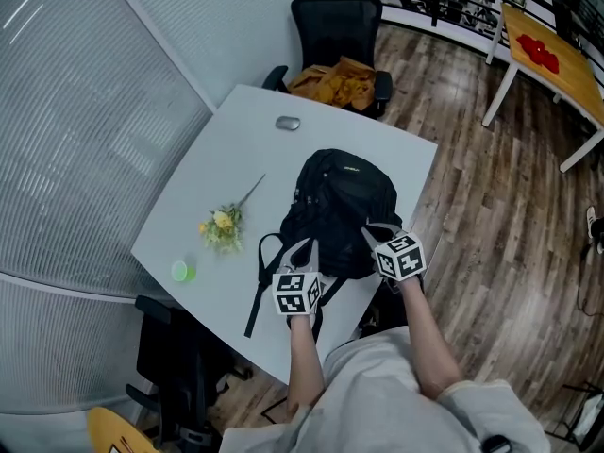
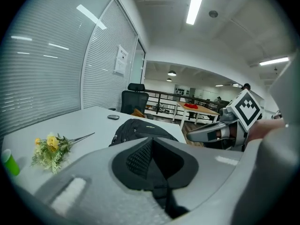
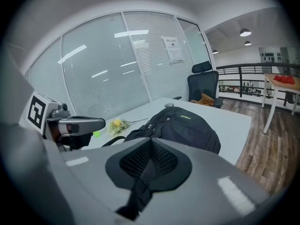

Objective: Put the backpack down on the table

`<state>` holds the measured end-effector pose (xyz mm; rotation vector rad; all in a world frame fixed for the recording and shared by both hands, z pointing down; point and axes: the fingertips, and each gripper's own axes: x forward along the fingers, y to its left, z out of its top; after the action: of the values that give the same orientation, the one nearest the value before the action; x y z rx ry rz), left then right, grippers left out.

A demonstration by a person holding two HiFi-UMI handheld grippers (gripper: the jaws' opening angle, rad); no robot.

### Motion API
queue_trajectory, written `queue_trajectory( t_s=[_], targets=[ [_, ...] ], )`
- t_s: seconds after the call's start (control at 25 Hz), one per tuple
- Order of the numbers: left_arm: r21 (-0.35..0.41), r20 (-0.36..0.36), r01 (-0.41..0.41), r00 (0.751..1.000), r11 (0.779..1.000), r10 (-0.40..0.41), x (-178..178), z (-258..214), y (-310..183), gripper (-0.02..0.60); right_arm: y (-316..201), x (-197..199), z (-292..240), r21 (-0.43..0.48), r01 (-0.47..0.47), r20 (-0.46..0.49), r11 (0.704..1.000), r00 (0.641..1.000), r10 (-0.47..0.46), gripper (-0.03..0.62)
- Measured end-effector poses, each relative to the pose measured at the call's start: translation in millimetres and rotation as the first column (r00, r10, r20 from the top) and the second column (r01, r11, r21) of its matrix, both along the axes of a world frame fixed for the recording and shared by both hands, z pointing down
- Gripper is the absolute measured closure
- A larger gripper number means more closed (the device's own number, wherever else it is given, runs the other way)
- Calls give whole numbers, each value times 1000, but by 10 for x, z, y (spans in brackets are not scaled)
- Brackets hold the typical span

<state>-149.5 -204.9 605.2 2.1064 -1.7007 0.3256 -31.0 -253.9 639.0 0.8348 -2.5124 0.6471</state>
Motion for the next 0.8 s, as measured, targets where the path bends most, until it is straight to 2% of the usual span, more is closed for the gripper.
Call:
queue_trajectory(
  t_s=[0.2, 0.36, 0.8],
  targets=[
    [-5, -17, 15, 1000, 1000, -15, -21, -12, -21, 581, 5, 23, 2, 0, 11, -7, 1000, 1000, -11, 594],
    [-3, -11, 5, 1000, 1000, -5, 12, -43, -50, 581, -1, 36, 16, 24, 21, -47, 999, 999, -20, 594],
    [-9, 0, -3, 1000, 1000, 3, 85, -50, -42, 581, 11, 74, -19, 21, 21, -32, 1000, 999, -20, 594]
  ],
)
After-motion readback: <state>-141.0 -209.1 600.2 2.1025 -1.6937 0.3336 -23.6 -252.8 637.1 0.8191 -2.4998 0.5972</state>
